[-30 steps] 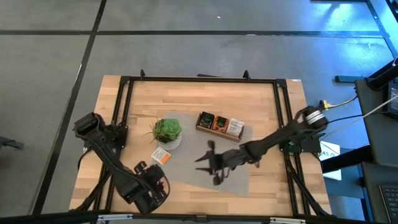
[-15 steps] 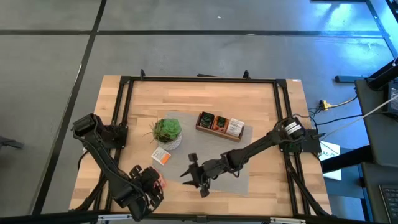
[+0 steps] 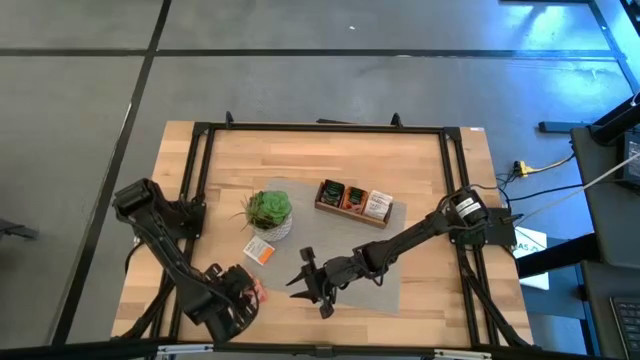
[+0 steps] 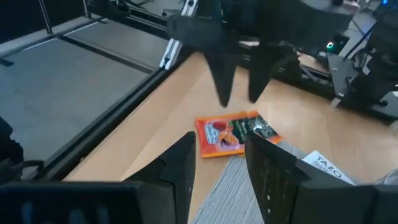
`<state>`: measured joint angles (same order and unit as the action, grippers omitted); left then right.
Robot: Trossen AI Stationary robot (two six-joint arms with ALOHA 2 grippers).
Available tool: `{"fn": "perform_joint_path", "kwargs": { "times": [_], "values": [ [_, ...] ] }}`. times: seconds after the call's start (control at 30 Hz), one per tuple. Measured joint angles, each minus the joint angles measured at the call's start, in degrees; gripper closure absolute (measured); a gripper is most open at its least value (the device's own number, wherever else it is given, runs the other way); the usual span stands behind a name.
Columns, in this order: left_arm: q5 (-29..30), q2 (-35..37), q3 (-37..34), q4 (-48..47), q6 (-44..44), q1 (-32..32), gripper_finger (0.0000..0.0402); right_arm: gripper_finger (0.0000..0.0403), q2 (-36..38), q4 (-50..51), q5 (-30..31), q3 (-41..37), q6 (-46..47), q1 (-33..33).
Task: Pick & Place Tea
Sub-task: Put the orange tea bag into the middle section of the wooden organizer
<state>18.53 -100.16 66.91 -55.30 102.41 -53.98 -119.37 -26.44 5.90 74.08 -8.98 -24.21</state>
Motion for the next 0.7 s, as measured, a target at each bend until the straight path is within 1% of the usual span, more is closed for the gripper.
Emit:
{"fn": "perform_joint_path", "kwargs": {
  "times": [0.07,0.13,0.27,0.4,0.53,0.63,0.7],
  "values": [
    [1.3,1.4,-2.9,6.2,-1.4,0.0,0.0196,0.0262,0.0,0.1,0.0,0.0,-0.4,0.0],
    [2.8,2.8,-5.5,10.0,-2.4,0.4,0.0198,0.0262,0.0,0.1,0.0,0.0,-0.4,0.0],
    [2.2,4.7,-9.3,10.5,-0.6,1.8,0.0204,0.0262,0.0,0.3,0.0,0.0,-0.3,0.1],
    [0.1,5.7,-12.0,11.5,0.4,2.6,0.0205,0.0262,0.0,0.2,0.0,0.0,0.0,0.1],
    [-0.6,5.7,-15.1,18.1,0.4,3.1,0.0206,0.0262,-0.8,-0.2,0.0,0.0,2.4,0.1],
    [-0.2,5.7,-17.1,21.2,0.4,3.2,0.0206,0.0262,-3.2,-1.4,0.0,0.0,0.7,0.1],
    [-0.6,5.7,-17.9,21.5,1.5,3.2,0.0206,0.0262,-4.7,-3.1,0.0,-0.1,-0.2,0.1]
  ]
}}
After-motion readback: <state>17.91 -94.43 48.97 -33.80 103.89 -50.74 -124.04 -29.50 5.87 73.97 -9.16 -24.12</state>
